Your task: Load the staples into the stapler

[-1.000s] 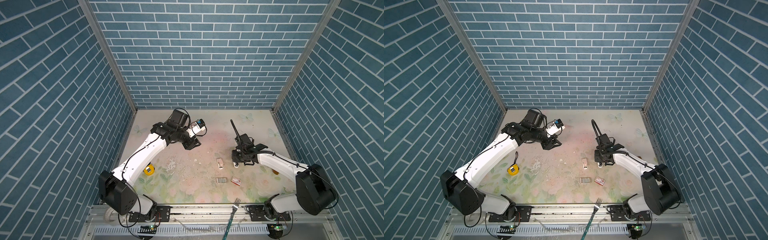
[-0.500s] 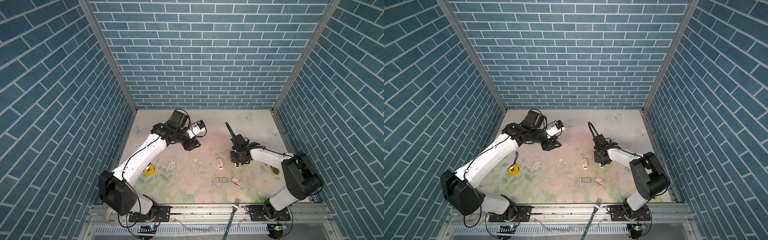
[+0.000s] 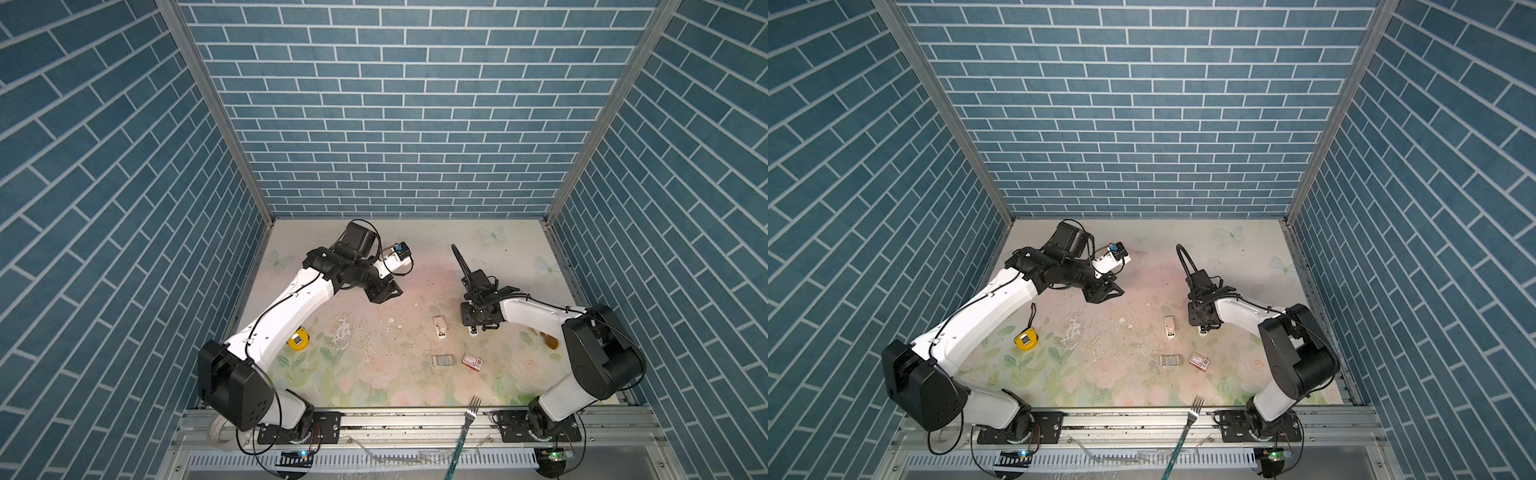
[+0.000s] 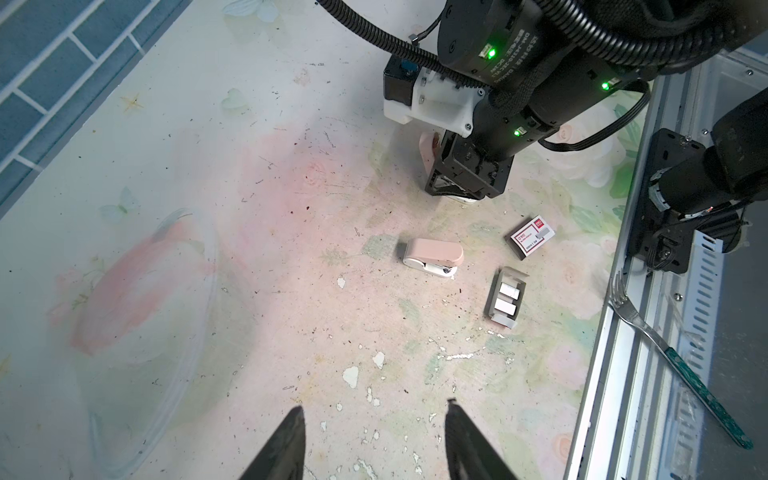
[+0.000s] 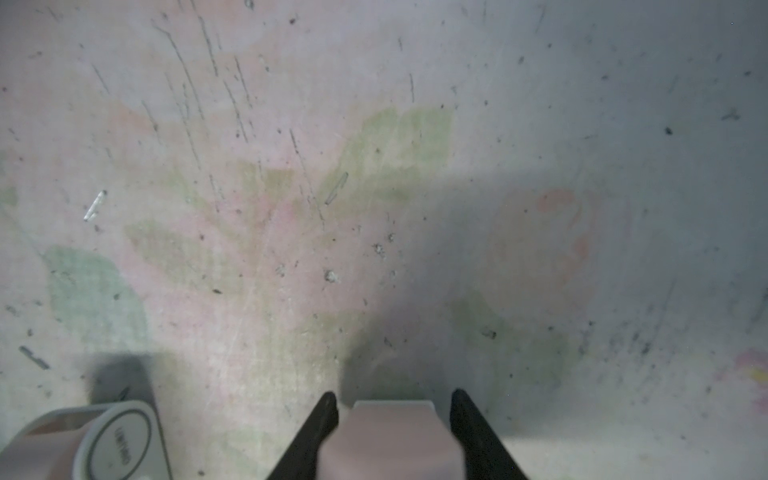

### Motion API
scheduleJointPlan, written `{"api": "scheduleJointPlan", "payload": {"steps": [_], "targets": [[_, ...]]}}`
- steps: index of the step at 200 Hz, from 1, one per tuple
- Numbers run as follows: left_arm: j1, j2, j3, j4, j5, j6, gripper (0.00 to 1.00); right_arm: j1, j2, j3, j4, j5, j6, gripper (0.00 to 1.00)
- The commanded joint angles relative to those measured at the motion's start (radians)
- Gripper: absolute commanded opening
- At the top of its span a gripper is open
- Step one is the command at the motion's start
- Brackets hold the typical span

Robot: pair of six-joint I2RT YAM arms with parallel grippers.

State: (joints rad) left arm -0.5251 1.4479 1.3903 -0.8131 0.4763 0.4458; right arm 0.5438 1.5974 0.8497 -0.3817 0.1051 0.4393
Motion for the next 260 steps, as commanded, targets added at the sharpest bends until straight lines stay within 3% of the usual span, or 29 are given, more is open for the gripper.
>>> {"api": "scheduleJointPlan", "payload": {"steps": [1, 89, 141, 182, 228, 260], "targets": [[-0.004, -0.001, -0.014, -0.004, 0.020, 0.014, 0.56, -0.002, -0.016, -0.014, -0.013, 0.024, -0.007, 0.48], [-0.018, 0.047, 0.037, -0.048, 0.033, 0.071, 0.59, -0.002, -0.215, -0.081, -0.088, -0.068, 0.000, 0.52], [-0.126, 0.125, 0.123, -0.150, -0.026, 0.227, 0.59, -0.001, -0.407, -0.129, -0.164, -0.238, 0.048, 0.49], [-0.220, 0.268, 0.250, -0.231, -0.069, 0.355, 0.59, 0.000, -0.615, -0.216, -0.242, -0.294, 0.209, 0.43], [-0.316, 0.464, 0.415, -0.325, -0.100, 0.538, 0.56, -0.002, -0.925, -0.362, -0.275, -0.296, 0.378, 0.41], [-0.348, 0.586, 0.492, -0.349, -0.122, 0.647, 0.55, -0.003, -1.052, -0.431, -0.319, -0.275, 0.460, 0.41]]}}
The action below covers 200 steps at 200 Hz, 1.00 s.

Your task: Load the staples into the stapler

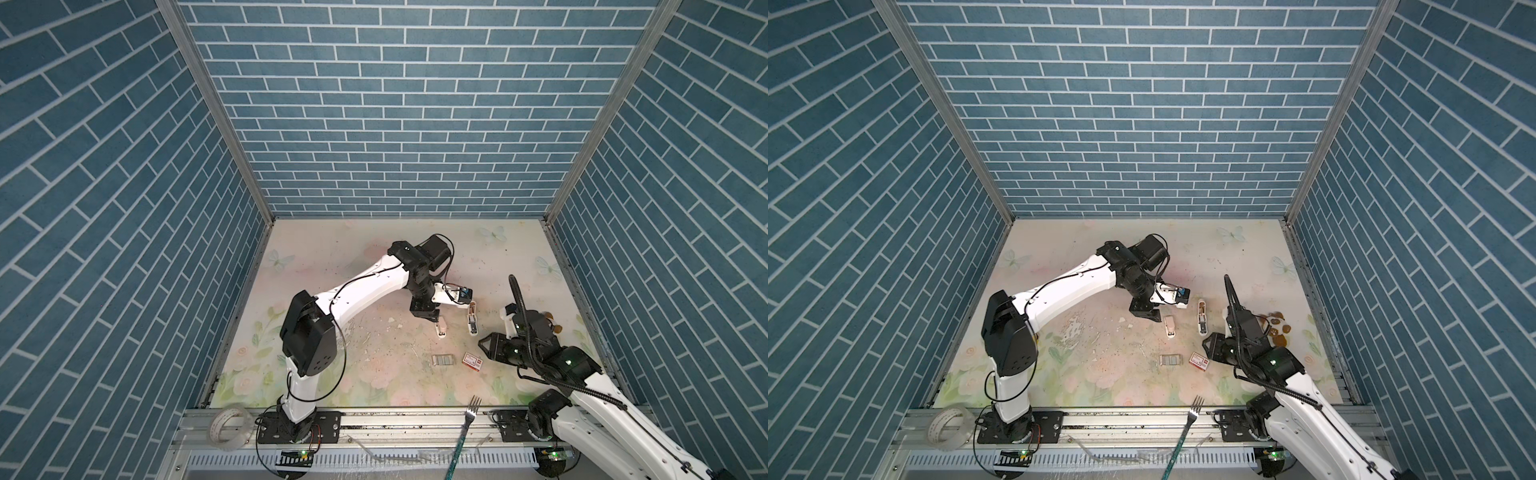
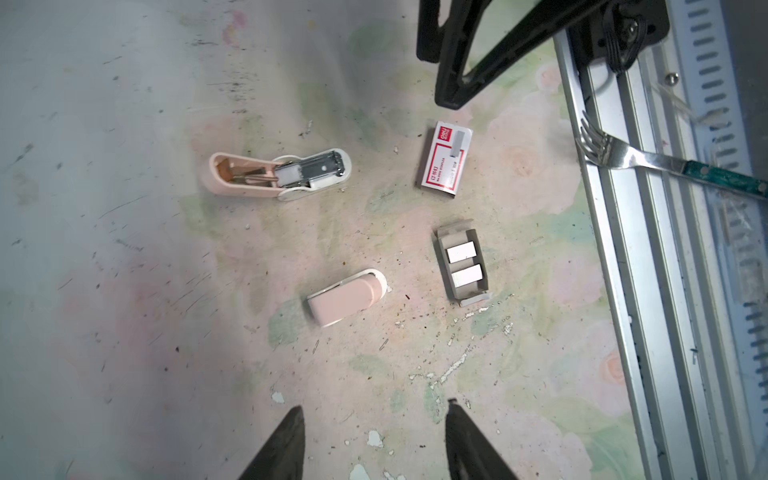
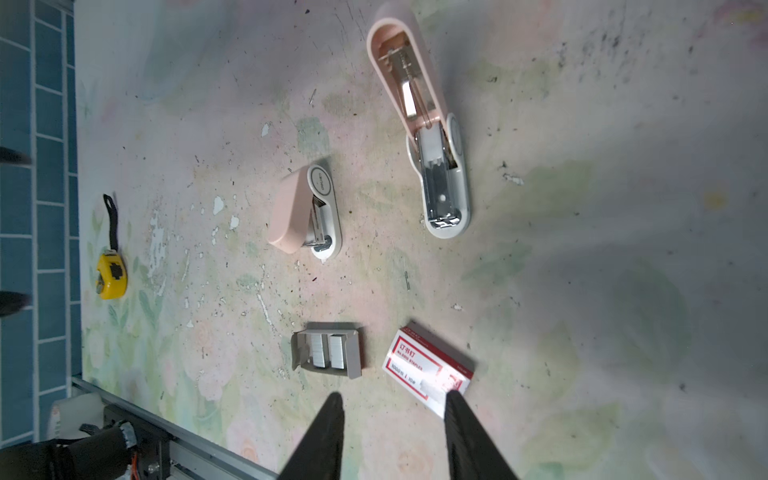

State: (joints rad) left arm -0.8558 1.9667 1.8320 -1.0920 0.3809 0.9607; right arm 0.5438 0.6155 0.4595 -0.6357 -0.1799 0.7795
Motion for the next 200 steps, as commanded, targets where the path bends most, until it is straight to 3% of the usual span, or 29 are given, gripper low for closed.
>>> {"api": "scheduleJointPlan", "payload": {"steps": [1, 115, 200], "targets": [[-0.019, 0.070, 0.051, -0.071, -0.027, 0.135, 0.55, -0.002, -0.074, -0.043, -0.065, 0.010, 0.121, 0.41], [-0.066, 0.214, 0.073, 0.023, -0.108, 0.416, 0.57, -0.002, -0.258, -0.154, -0.112, 0.006, 0.222, 0.42], [-0.078, 0.278, 0.051, 0.080, -0.150, 0.484, 0.57, -0.002, -0.258, -0.153, -0.102, -0.010, 0.212, 0.42]]}}
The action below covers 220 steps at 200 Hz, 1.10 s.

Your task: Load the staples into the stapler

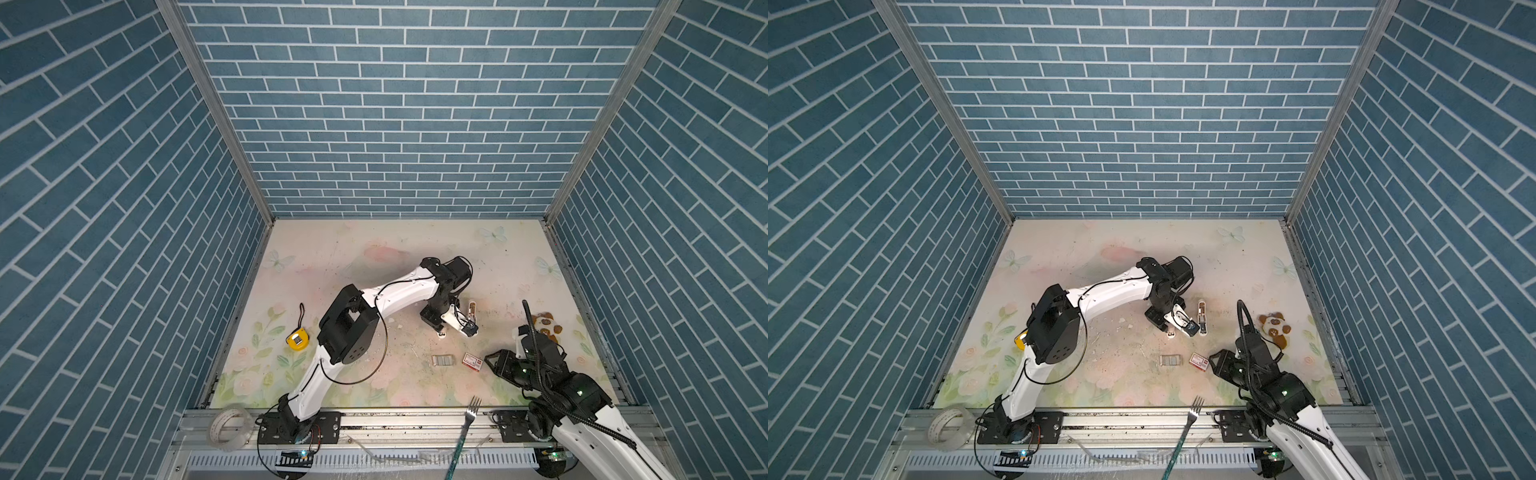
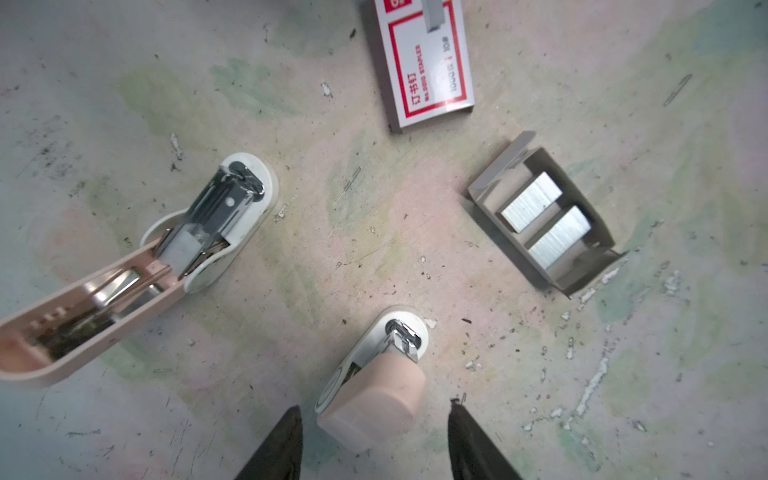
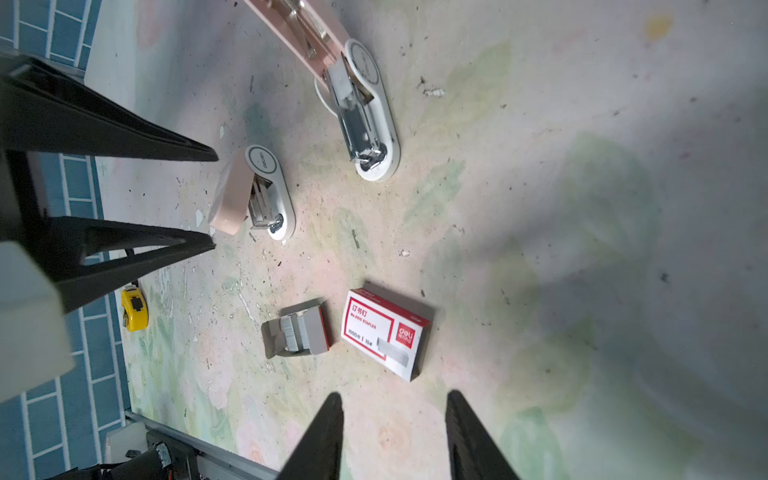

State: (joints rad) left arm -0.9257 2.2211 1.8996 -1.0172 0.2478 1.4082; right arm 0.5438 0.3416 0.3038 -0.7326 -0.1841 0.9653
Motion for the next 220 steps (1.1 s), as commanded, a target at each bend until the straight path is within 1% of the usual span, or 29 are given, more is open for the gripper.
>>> {"api": "scheduleJointPlan", "payload": {"steps": [1, 37, 58, 95, 117, 157, 183, 200, 220], "targets": [[-0.009, 0.024, -0.018, 0.006, -0.017, 0.038, 0.57, -0.002, 0.017, 0.003, -0.004, -0.007, 0.025, 0.42], [-0.012, 0.039, -0.001, 0.008, -0.016, 0.048, 0.57, -0.002, 0.045, 0.006, 0.008, -0.008, 0.016, 0.42], [-0.014, 0.055, 0.014, -0.007, -0.027, 0.057, 0.54, -0.002, 0.045, 0.001, 0.016, -0.012, 0.015, 0.42], [-0.019, 0.076, 0.035, -0.052, -0.051, 0.061, 0.46, -0.002, 0.041, -0.005, 0.019, -0.008, 0.013, 0.42], [-0.020, 0.074, 0.036, -0.056, -0.060, 0.045, 0.38, -0.003, 0.040, -0.008, 0.025, -0.009, 0.012, 0.42], [-0.027, 0.062, 0.044, -0.056, -0.073, 0.009, 0.30, -0.002, 0.052, -0.015, 0.045, -0.004, 0.006, 0.41], [-0.027, 0.060, 0.048, -0.056, -0.078, -0.027, 0.29, -0.002, 0.062, -0.022, 0.061, -0.010, 0.006, 0.41], [-0.027, 0.054, 0.046, -0.058, -0.066, -0.049, 0.36, -0.002, 0.064, -0.020, 0.065, -0.010, 0.003, 0.41], [-0.029, 0.051, 0.040, -0.048, -0.059, -0.077, 0.40, -0.002, 0.066, -0.017, 0.065, -0.008, 0.000, 0.41]]}}
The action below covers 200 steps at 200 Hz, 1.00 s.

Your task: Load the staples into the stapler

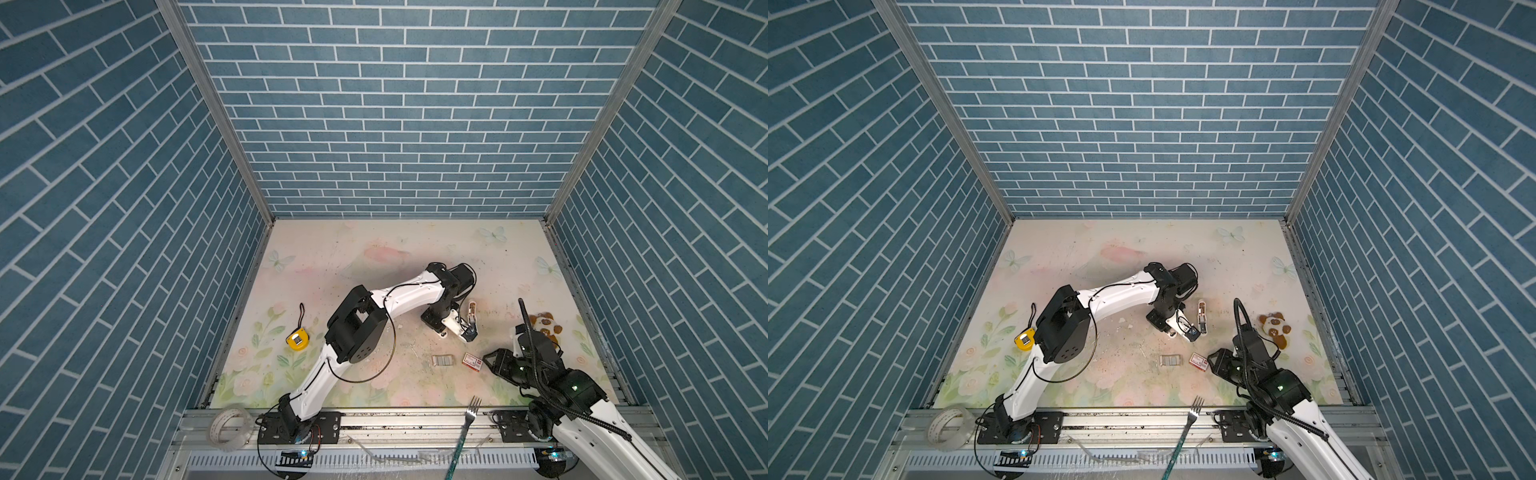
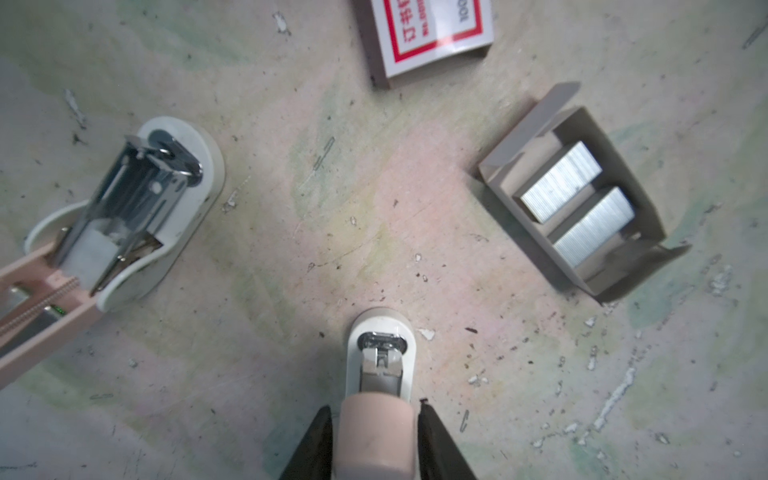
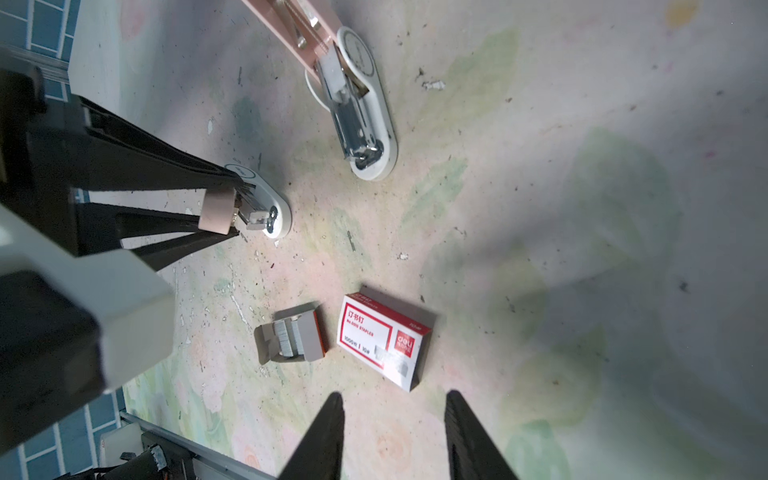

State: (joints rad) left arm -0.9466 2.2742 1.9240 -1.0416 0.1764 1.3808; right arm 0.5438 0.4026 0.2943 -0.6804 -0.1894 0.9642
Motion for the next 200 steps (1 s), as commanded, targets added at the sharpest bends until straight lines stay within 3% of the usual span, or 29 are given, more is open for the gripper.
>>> {"api": "scheduleJointPlan", "payload": {"steps": [1, 121, 188, 200], "targets": [[-0.008, -0.002, 0.016, -0.022, 0.012, -0.051, 0.40, -0.002, 0.005, -0.007, 0.013, -0.002, 0.001, 0.41], [-0.015, 0.010, 0.011, 0.000, 0.017, -0.118, 0.31, -0.002, -0.007, -0.015, 0.020, -0.009, -0.002, 0.41], [-0.017, 0.009, 0.023, -0.028, 0.011, -0.158, 0.01, -0.002, -0.004, -0.017, 0.035, -0.013, -0.005, 0.40], [-0.017, 0.007, 0.033, -0.039, 0.009, -0.174, 0.00, -0.002, -0.005, -0.016, 0.051, -0.023, -0.005, 0.40]]}}
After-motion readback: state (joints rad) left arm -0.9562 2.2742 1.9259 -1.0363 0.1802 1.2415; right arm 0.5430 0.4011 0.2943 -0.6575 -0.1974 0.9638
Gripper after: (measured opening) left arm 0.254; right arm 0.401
